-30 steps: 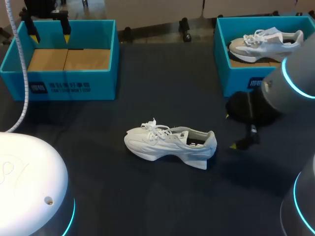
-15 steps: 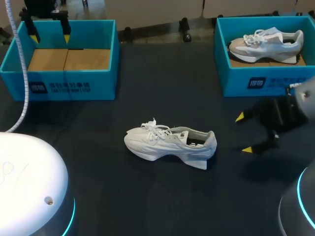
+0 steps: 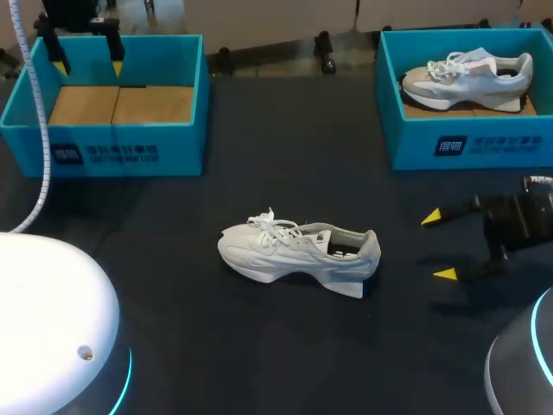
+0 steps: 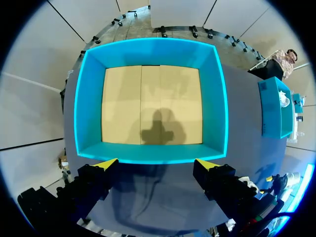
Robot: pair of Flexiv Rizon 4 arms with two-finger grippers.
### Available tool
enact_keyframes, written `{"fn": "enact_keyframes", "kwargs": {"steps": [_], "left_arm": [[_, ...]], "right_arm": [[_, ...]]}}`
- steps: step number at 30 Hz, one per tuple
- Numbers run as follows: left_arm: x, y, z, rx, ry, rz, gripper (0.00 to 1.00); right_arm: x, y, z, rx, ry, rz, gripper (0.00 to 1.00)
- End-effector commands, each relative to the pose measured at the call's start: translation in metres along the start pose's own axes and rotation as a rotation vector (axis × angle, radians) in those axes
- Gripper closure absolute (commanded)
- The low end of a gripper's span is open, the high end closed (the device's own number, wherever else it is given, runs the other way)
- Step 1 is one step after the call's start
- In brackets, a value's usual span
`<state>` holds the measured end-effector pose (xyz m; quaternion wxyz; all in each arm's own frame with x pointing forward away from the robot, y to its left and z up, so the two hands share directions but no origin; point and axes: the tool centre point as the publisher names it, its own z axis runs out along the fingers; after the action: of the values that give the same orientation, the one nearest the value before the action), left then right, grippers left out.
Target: Take the shoe out of the shoebox, open the shoe tongue, remove and reinsert the insole, then place the shoe into the shoebox
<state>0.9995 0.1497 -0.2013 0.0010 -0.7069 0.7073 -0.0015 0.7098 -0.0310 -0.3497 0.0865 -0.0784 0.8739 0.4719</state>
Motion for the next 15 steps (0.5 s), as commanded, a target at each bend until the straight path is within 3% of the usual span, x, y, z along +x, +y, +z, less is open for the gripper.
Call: {"fn": "enact_keyframes", "kwargs": {"steps": [1,15], "left_arm": [[0.0000,-0.0001,-0.0008,-0.002,-0.001,0.000,0.00],[0.0000,-0.0001,-0.0008,-0.002,-0.001,0.000,0.00]], "right_arm": [[-0.0117,-0.0079,0.0035,-0.066,0.019,0.022,0.00],[-0.0127,-0.0102,0.0051,-0.037,0.006,0.061,0.00]]}}
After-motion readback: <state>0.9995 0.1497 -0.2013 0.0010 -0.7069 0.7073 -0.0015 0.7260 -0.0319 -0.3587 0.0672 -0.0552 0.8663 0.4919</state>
